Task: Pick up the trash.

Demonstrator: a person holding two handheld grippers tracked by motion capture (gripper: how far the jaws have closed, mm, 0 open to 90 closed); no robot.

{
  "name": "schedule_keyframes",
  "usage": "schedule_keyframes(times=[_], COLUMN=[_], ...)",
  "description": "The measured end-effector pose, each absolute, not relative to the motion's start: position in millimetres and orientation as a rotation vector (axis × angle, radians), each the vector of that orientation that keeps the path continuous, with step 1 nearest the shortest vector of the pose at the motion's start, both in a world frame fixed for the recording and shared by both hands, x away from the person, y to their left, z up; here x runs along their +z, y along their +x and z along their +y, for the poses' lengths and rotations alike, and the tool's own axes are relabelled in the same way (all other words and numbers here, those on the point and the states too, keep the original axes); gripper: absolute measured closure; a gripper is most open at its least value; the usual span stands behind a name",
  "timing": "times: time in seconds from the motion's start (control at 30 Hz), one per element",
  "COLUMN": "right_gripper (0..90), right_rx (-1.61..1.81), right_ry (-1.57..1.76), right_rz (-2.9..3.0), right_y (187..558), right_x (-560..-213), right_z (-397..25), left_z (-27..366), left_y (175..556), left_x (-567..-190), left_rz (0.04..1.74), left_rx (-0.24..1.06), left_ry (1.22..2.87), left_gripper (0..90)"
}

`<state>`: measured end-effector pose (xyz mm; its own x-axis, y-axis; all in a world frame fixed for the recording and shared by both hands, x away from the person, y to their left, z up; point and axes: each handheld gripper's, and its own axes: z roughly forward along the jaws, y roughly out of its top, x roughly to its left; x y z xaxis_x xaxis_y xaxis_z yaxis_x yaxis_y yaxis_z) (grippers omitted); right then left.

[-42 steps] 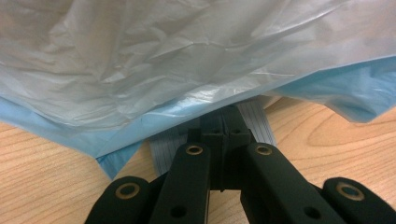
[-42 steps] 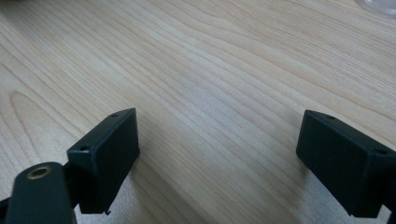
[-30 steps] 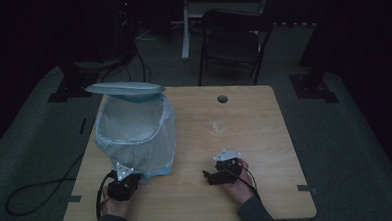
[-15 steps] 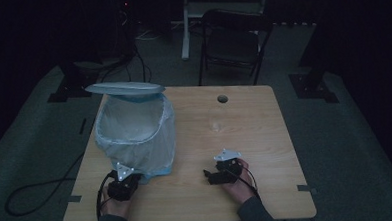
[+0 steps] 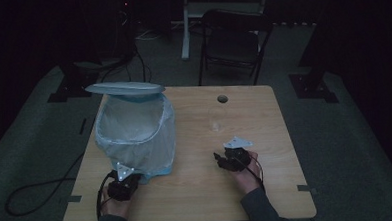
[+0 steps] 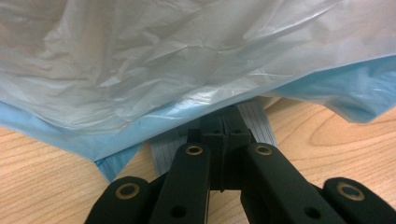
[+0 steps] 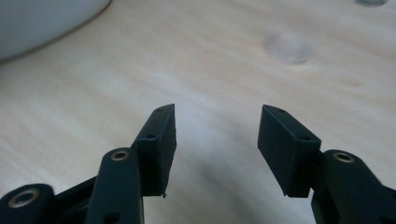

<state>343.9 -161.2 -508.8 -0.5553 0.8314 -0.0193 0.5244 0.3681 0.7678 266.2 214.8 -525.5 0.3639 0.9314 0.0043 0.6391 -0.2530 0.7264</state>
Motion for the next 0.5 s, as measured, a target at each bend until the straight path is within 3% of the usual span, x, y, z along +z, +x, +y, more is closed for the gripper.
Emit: schedule_keyframes(times=[0.5], right_gripper=[53.7], right_rx=[1.054], right_ry=[1.210], right_rz=[2.130], right_y=[380.2], right_x=[-469.9], right_z=[-170.4], left_z=[214.4], left_y=[266.7], left_x=[-525.4], left_rz=[1.356], left_rx=[0.592], left_ry=[1.989], left_gripper=[90.0])
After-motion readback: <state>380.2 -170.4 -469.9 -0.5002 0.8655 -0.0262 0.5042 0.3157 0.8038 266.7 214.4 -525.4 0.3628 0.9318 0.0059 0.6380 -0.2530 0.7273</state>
